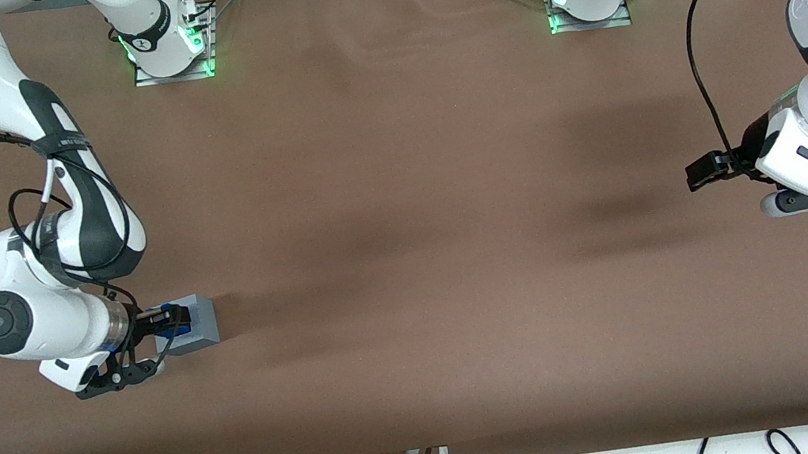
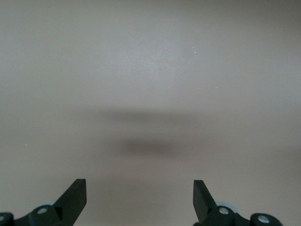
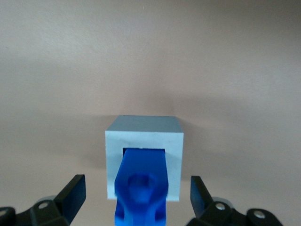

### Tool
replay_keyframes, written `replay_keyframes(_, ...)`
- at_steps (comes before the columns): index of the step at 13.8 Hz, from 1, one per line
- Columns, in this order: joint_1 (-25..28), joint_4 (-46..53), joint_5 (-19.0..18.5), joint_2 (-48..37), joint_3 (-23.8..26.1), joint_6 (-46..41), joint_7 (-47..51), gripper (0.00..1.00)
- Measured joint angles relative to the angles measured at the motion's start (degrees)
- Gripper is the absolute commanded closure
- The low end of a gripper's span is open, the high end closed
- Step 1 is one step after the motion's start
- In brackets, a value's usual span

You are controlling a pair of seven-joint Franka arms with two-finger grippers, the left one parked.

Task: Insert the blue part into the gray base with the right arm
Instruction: 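Open the right gripper and raise it off the block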

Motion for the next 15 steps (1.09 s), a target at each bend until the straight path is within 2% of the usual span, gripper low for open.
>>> replay_keyframes(7, 0.02, -0.19, 1.96, -17.69, -0.11, -17.29, 0.34, 0.01)
replay_keyframes(10, -0.04, -8.31, 4.77, -24.78, -1.69, -15.75, 0.47, 0.01)
replay_keyframes(12, -0.05, -14.78, 5.09, -28.72, -2.03, -12.74, 0.47, 0.01)
replay_keyframes(15, -0.04, -18.31, 5.13, -31.5, -2.13, -12.14, 0.51, 0.01)
